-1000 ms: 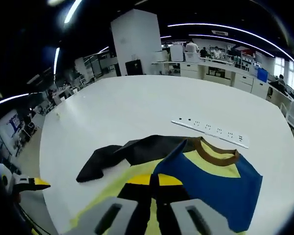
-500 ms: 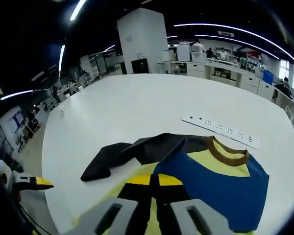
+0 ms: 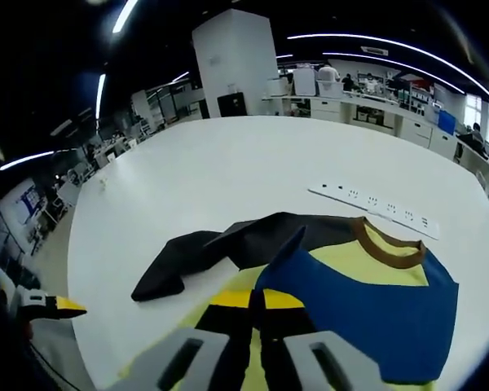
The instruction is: Fold the garment on the visible template until the final outline fits inside the template.
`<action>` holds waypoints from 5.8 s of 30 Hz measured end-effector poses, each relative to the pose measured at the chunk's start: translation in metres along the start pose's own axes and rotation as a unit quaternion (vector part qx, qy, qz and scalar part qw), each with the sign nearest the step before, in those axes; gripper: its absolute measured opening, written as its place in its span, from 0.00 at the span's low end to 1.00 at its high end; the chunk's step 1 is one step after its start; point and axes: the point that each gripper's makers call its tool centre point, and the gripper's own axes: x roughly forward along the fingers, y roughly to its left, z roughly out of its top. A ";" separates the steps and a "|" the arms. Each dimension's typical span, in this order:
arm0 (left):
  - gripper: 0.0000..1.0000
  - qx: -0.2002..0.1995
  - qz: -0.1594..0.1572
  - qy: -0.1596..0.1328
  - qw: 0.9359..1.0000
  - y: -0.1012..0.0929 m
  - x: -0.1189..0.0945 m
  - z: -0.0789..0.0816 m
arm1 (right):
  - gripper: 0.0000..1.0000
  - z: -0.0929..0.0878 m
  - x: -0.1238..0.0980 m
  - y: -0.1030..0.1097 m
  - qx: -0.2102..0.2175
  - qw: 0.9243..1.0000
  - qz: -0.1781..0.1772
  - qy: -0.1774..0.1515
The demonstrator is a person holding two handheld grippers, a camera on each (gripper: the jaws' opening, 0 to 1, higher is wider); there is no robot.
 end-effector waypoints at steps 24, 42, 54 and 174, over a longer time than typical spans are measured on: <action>0.99 0.006 0.007 -0.009 1.000 0.003 -0.001 0.004 | 0.42 -0.010 -0.003 -0.032 -0.014 0.999 -0.043 -0.009; 0.99 0.025 0.001 -0.003 1.000 -0.003 0.004 0.009 | 0.72 -0.036 -0.044 -0.107 -0.040 0.992 -0.120 -0.010; 0.99 0.029 -0.003 -0.004 1.000 -0.006 0.006 0.012 | 0.62 -0.058 -0.078 -0.153 -0.045 0.987 -0.154 -0.010; 0.99 0.019 0.021 0.004 1.000 0.009 0.012 0.021 | 0.58 -0.140 -0.135 -0.216 0.015 0.990 -0.139 0.035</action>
